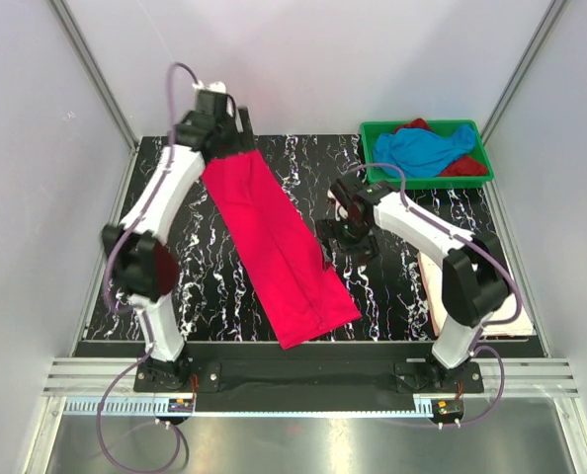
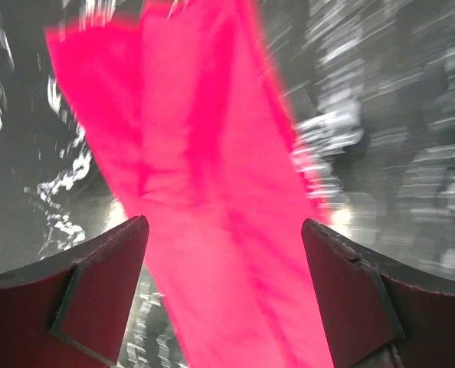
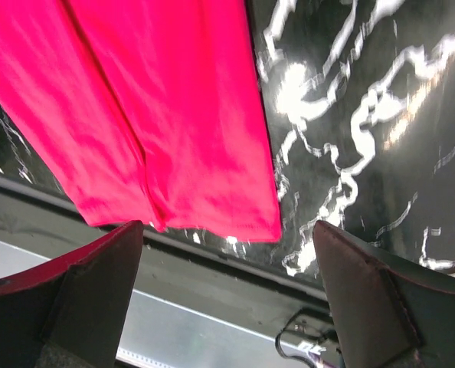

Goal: Fold and stack the t-shirts
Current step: Fold the tshirt

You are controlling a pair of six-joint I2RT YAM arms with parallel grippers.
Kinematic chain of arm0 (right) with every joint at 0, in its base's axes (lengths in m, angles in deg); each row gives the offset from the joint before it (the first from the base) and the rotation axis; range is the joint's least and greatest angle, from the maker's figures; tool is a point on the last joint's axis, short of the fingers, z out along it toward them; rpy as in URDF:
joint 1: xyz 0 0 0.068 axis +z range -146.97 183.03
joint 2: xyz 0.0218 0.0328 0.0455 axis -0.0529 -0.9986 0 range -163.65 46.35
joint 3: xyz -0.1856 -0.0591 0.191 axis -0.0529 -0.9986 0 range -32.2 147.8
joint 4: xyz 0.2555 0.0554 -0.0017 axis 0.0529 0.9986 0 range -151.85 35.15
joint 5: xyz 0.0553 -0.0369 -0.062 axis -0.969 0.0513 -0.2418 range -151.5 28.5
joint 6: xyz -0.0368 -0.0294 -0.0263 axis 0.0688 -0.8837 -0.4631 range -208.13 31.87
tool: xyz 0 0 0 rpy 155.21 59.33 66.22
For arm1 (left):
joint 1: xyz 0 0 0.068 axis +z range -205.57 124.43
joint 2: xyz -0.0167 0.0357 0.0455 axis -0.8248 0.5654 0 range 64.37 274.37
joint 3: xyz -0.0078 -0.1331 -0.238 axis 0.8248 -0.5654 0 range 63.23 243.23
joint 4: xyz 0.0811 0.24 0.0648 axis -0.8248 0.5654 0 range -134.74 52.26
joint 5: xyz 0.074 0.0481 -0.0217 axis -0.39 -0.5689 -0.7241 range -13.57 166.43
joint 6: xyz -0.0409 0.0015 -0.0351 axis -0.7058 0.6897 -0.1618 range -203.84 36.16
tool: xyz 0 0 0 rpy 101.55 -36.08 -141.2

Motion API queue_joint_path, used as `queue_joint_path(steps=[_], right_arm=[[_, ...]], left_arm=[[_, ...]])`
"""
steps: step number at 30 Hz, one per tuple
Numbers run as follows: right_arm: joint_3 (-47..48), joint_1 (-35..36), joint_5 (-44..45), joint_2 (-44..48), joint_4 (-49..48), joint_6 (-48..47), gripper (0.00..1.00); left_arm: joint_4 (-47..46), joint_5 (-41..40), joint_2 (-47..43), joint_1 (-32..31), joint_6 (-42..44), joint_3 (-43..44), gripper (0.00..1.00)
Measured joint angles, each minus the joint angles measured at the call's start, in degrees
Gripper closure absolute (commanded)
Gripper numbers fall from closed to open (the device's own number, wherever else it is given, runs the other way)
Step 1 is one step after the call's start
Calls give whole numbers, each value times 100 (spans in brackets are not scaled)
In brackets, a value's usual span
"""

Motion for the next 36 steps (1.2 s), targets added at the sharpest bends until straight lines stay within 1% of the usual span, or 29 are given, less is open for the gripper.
queue_joint_path(steps=[2, 5, 8, 10, 13, 16, 20, 23, 26, 29, 32, 36], right_arm=[[254, 0, 2, -223, -11, -22, 0], [787, 9, 11, -612, -42, -70, 0], [1480, 39, 72, -1099, -35, -125, 0], [2052, 74, 129, -1508, -26, -164, 0], [2924, 153, 254, -2149, -24, -214, 3], [3703, 315, 376, -2704, -11, -260, 8], [4513, 715, 573, -3333, 59, -334, 9], [4828, 1115, 785, -3729, 175, -339, 9], [4996, 1394, 1003, -4127, 302, -334, 9], [5021, 1460, 1235, -4422, 413, -350, 9], [4986, 1438, 1471, -4422, 424, -350, 9], [4784, 1416, 1469, -4330, 356, -247, 10]], left_arm=[[-107, 216, -815, -28, -195, -90, 12], [-297, 334, -2063, -17, -367, -649, 12], [-332, 339, -3364, -4, -507, -1681, 13], [-278, 332, -4015, 11, -595, -2352, 13], [-15, 328, -5007, 17, -809, -3626, 14], [516, 332, -6107, 17, -1117, -4922, 15], [1261, 365, -7541, 17, -1572, -5971, 16], [1821, 389, -8494, 20, -1923, -6238, 16], [2159, 426, -9009, 20, -2166, -6288, 16], [2487, 479, -9272, 20, -2350, -6345, 17], [2710, 505, -9390, 20, -2470, -6349, 17], [2889, 520, -9453, 20, -2581, -6349, 17]])
